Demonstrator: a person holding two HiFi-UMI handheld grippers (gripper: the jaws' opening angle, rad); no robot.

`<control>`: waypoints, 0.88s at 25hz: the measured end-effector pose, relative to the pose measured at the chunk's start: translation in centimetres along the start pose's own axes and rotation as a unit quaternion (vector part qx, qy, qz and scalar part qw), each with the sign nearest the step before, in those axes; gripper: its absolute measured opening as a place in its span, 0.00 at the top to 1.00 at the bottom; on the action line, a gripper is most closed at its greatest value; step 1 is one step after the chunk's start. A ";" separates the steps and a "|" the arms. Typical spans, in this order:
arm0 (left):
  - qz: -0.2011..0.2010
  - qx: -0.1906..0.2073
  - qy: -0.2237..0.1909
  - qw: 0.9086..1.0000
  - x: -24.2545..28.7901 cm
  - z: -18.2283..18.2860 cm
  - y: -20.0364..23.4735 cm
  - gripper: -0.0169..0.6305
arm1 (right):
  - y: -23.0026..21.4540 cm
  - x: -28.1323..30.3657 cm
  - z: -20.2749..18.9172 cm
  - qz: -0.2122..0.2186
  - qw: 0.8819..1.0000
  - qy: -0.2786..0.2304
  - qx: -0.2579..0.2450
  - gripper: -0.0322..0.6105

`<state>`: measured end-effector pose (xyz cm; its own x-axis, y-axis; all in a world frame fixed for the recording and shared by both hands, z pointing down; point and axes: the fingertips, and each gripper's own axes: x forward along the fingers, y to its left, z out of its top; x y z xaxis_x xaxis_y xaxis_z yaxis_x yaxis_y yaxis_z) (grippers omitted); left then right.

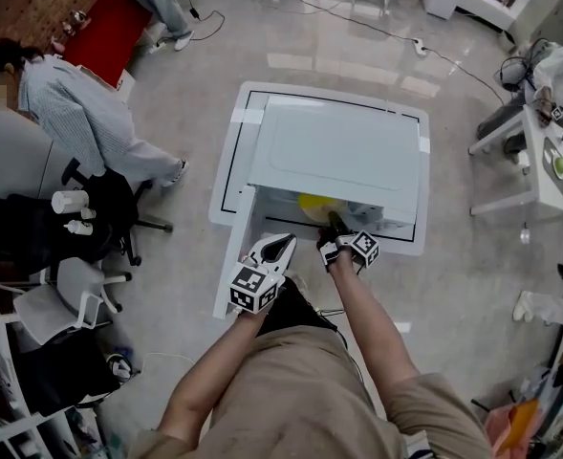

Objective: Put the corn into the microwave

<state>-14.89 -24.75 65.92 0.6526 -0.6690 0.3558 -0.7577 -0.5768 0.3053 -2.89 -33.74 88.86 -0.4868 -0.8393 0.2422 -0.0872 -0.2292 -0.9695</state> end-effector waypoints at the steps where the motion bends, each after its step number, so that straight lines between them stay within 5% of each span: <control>1: -0.002 0.001 0.003 1.000 -0.1 0.0 0.1 0.97 | 0.0 0.3 0.0 0.000 1.000 -0.002 0.002 0.92; 10: -0.019 0.025 0.019 0.999 0.3 0.6 0.3 0.97 | -0.6 3.5 -0.4 -0.044 0.998 0.002 0.047 0.92; 15: -0.027 0.017 0.021 0.999 0.2 0.2 -0.4 0.97 | -0.2 3.7 -0.6 -0.068 0.997 0.025 0.008 0.91; 22: -0.020 0.002 0.015 1.000 0.0 0.0 -0.3 0.97 | 0.6 2.4 -1.5 -0.061 0.992 0.071 -0.079 0.64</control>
<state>-14.63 -24.59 65.81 0.6816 -0.6314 0.3699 -0.7314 -0.6040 0.3167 -5.37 -35.12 88.79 -0.5805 -0.7296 0.3616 -0.2826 -0.2359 -0.9298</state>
